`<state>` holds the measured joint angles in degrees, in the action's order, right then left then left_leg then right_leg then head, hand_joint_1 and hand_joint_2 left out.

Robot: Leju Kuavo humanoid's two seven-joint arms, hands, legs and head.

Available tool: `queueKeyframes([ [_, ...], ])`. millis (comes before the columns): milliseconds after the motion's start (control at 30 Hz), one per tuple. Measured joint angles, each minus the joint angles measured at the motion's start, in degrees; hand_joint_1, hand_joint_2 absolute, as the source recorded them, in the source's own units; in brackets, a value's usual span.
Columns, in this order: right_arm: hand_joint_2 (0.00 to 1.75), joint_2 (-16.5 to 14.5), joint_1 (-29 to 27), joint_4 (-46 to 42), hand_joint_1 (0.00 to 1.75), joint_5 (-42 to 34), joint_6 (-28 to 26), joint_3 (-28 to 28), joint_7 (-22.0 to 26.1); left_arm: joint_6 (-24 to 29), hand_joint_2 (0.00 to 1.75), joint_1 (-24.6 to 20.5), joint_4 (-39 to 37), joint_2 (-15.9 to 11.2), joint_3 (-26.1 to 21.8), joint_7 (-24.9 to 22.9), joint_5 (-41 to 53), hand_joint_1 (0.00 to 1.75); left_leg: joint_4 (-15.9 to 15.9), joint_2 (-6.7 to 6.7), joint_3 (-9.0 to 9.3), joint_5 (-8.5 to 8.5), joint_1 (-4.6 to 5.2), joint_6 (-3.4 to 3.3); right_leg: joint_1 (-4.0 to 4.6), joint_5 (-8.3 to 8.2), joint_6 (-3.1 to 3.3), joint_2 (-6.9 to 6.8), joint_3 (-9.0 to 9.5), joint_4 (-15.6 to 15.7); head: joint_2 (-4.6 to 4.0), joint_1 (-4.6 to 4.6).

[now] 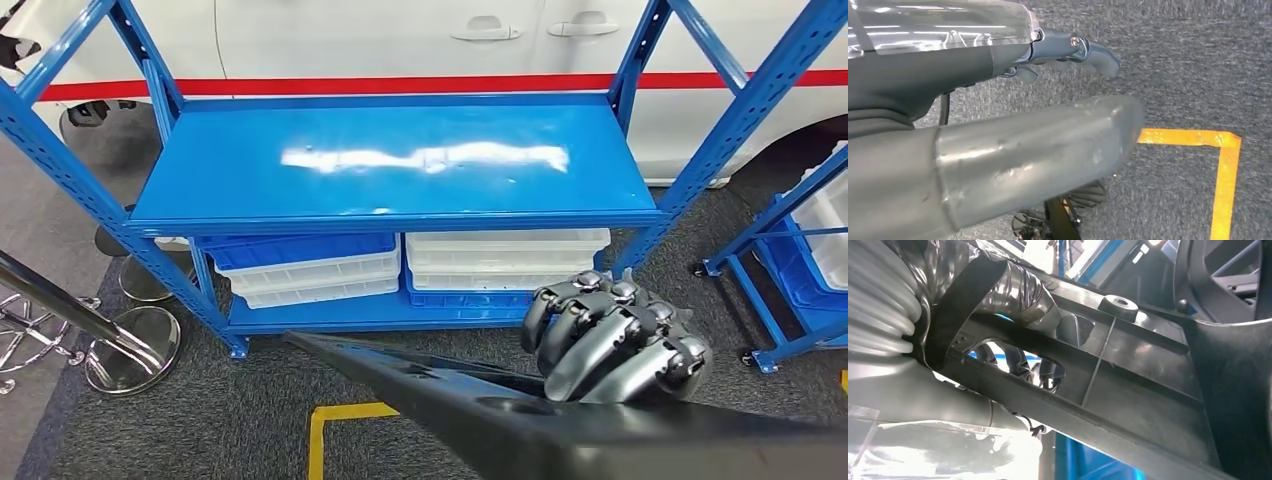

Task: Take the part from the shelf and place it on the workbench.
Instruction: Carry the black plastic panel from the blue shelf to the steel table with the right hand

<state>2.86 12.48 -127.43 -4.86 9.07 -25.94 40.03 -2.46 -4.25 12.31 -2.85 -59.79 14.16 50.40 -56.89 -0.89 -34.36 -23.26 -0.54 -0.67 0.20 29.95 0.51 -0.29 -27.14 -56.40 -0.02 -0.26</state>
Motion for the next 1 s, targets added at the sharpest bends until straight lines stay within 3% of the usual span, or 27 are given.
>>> queueKeyframes([
  [67,1.75,0.0,-0.5,-0.2,1.59,0.0,0.3,0.1,0.0,0.2,0.00,0.1,0.0,0.1,0.0,-0.2,-0.1,0.00,-0.3,0.12,-0.40,-0.15,-0.10,0.71,-0.23,-0.97,0.67,-0.14,-0.48,0.6,0.00,0.00],
  [100,1.75,0.0,-0.8,-0.2,1.59,0.0,0.4,0.1,0.0,0.3,0.00,0.2,0.0,0.2,-0.1,-0.4,-0.2,0.00,-1.4,0.24,-0.96,-1.58,-0.12,0.95,-0.40,-1.65,1.12,-0.23,-0.97,0.8,0.00,-0.01],
  [200,1.75,0.0,-1.4,-0.2,1.59,0.0,0.5,0.1,0.0,0.5,0.00,0.3,0.0,0.3,-0.3,-0.6,-0.4,0.00,-10.9,0.48,-3.94,-9.46,-0.25,1.54,-0.47,-3.47,1.81,-0.36,-3.32,0.8,0.00,-0.01],
  [233,1.75,0.0,-1.6,-0.2,1.59,0.0,0.5,0.1,0.0,0.5,0.00,0.3,0.0,0.3,-0.3,-0.7,-0.5,0.00,-14.3,0.48,-4.59,-10.88,-0.27,1.74,-0.44,-3.98,1.76,-0.37,-4.24,0.5,0.00,-0.01],
  [267,1.75,0.1,-1.8,-0.2,1.59,0.0,0.5,0.1,0.0,0.5,0.00,0.3,0.0,0.4,-0.3,-0.7,-0.5,0.00,-16.5,0.48,-4.60,-10.97,-0.29,1.89,-0.42,-4.45,1.68,-0.38,-5.18,0.2,0.00,0.00],
  [300,1.75,0.1,-1.9,-0.2,1.59,0.0,0.5,0.1,0.0,0.5,0.00,0.3,0.0,0.4,-0.3,-0.7,-0.5,0.00,-16.7,0.47,-3.67,-9.79,-0.33,1.97,-0.44,-4.85,1.57,-0.38,-6.14,-0.2,0.00,-0.01],
  [367,1.75,0.1,-2.0,-0.2,1.59,0.0,0.5,0.1,0.0,0.6,0.00,0.3,0.0,0.4,-0.4,-0.7,-0.5,0.00,-11.2,0.52,1.01,-6.71,-0.43,1.92,-0.50,-5.46,1.21,-0.37,-7.91,-1.3,0.00,-0.02],
  [433,1.75,0.1,-2.1,-0.2,1.59,0.0,0.6,0.1,0.0,0.6,0.00,0.2,0.0,0.4,-0.4,-0.7,-0.5,0.00,-3.1,0.76,6.53,-6.67,-0.29,1.56,-0.39,-6.02,0.63,-0.33,-8.96,-2.2,0.00,-0.02],
  [467,1.75,0.1,-2.1,-0.2,1.59,0.0,0.7,0.1,0.0,0.6,0.00,0.2,0.0,0.4,-0.4,-0.7,-0.5,0.00,-0.6,0.91,7.97,-7.28,-0.16,1.27,-0.34,-6.37,0.32,-0.34,-9.13,-2.3,0.00,-0.01],
  [500,1.75,0.1,-2.2,-0.2,1.59,0.0,0.8,0.1,0.0,0.6,0.00,0.2,0.0,0.5,-0.4,-0.7,-0.5,0.00,0.6,1.01,8.48,-7.61,0.00,0.92,-0.30,-6.80,0.00,-0.35,-9.17,-2.2,0.00,-0.01],
  [567,1.75,0.1,-2.2,-0.2,1.59,0.0,0.8,0.1,0.0,0.7,0.00,0.3,0.0,0.5,-0.5,-0.7,-0.5,0.00,1.0,0.88,7.79,-6.82,-0.11,0.01,-0.35,-7.18,-0.67,-0.24,-9.36,-2.1,0.00,0.00],
  [600,1.75,0.1,-2.3,-0.2,1.59,-0.1,0.8,0.1,0.0,0.7,0.00,0.2,0.0,0.5,-0.5,-0.7,-0.5,0.00,1.1,0.72,7.35,-6.24,-0.21,-0.50,-0.40,-6.09,-0.99,-0.13,-9.76,-2.9,0.00,0.01],
  [633,1.75,0.1,-2.3,-0.2,1.59,-0.1,0.9,0.1,0.0,0.7,0.00,0.2,0.0,0.5,-0.5,-0.7,-0.5,0.00,1.2,0.54,6.82,-5.60,-0.32,-0.96,-0.46,-3.98,-1.29,-0.01,-10.44,-4.6,0.00,0.01],
  [700,1.75,0.2,-2.4,-0.1,1.59,-0.1,1.0,0.1,0.0,0.7,0.00,0.2,0.0,0.6,-0.6,-0.7,-0.6,0.00,1.1,0.30,5.51,-4.50,-0.26,-1.47,-0.59,1.84,-1.75,0.08,-12.40,-11.2,0.00,0.01],
  [733,1.75,0.3,-2.4,-0.1,1.59,-0.2,1.1,0.1,0.0,0.6,0.00,0.2,0.0,0.6,-0.7,-0.7,-0.7,0.00,0.9,0.23,4.75,-3.98,-0.20,-1.53,-0.61,3.81,-1.89,0.08,-13.23,-14.8,0.00,0.00],
  [767,1.75,0.5,-2.4,0.0,1.59,-0.3,1.2,0.1,0.0,0.6,0.00,0.2,0.0,0.6,-0.8,-0.7,-0.7,0.00,0.7,0.17,3.93,-3.52,-0.15,-1.52,-0.61,4.49,-1.97,0.07,-13.53,-17.5,0.00,0.00],
  [800,1.75,0.6,-2.5,0.1,1.59,-0.5,1.3,0.1,0.0,0.7,0.00,0.3,0.0,0.6,-0.9,-0.7,-0.8,0.00,0.4,0.12,3.11,-3.13,-0.11,-1.46,-0.61,3.90,-1.95,0.07,-13.00,-18.5,0.00,0.00],
  [833,1.75,0.8,-2.6,0.2,1.59,-0.9,1.3,0.1,0.0,0.8,0.00,0.3,0.0,0.7,-0.9,-0.8,-0.8,0.00,0.1,0.10,2.33,-2.80,-0.09,-1.38,-0.60,2.43,-1.83,0.07,-11.47,-17.4,0.00,0.00],
  [900,1.75,1.1,-2.6,0.3,1.59,-1.7,1.5,0.1,-0.2,1.2,0.00,0.3,0.0,0.8,-1.0,-1.8,-0.8,0.00,-0.5,0.14,1.18,-2.28,-0.05,-1.11,-0.51,-0.10,-1.33,0.08,-6.09,-10.3,0.00,0.00],
  [967,1.75,1.4,-2.6,0.4,1.59,-2.6,1.8,0.4,-0.5,2.0,0.00,0.4,0.0,1.0,-1.0,-4.4,-0.3,0.00,-0.7,0.20,0.64,-1.69,0.03,-0.58,-0.18,-0.12,-0.75,0.13,-1.49,-3.1,0.00,-0.01],
  [1000,1.75,1.5,-2.6,0.4,1.59,-3.0,2.0,0.7,-0.7,2.4,0.00,0.4,0.0,1.1,-1.1,-5.9,0.2,0.00,-0.7,0.21,0.51,-1.34,0.04,-0.26,0.01,0.29,-0.51,0.16,-0.57,-1.4,0.00,-0.01],
])
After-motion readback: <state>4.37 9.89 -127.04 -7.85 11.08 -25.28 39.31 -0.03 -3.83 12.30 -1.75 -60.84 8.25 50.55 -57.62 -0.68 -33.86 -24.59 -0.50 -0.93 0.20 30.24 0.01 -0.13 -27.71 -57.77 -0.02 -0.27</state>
